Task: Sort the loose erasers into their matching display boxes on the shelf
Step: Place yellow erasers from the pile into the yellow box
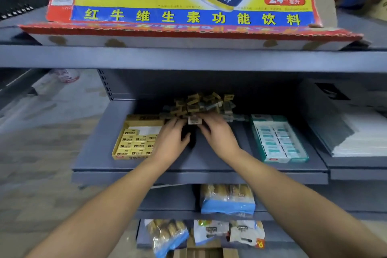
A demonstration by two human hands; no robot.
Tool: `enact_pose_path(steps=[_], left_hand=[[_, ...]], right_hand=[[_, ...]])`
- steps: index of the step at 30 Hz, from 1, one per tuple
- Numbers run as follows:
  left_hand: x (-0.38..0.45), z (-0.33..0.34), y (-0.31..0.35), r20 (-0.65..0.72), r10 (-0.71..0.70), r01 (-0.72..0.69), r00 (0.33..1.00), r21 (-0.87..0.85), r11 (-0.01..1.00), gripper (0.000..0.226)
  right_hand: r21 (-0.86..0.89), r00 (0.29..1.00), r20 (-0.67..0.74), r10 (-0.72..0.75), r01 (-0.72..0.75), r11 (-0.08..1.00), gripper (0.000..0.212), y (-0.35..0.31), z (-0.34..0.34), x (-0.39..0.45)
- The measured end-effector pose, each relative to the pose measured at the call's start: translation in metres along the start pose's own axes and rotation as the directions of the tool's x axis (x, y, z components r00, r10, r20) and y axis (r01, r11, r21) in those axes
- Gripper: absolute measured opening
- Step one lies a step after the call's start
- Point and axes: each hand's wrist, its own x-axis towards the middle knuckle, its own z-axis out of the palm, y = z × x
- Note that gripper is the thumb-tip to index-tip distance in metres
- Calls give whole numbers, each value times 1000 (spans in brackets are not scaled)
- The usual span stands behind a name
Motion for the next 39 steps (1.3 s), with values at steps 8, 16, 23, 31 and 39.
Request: enact_pose_path(steps=[8,16,23,31,39], left_hand=[[-13,-3,10,-20,2,-3,1000,-44,999,41],[-14,-3,22,-48,102,-106,994,-87,991,38],[-13,1,24,-77,109,-115,991,-74,991,31],[-8,3,27,-43,127,-132,991,-108,985,30],[-4,0,27,-33,187,-190,982,-120,974,35]], right_hand=[[324,961,40,274,-272,906,28,-13,-12,-18],[478,898,127,422,-428,767,15,-14,-16,-26],[485,843,220,491,-531,695,31,-5,-19,-32],[703,753,318,576,-595,389,19,-9,-26,-19],[637,835,239,496,-520,569,16,-8,-31,-20]])
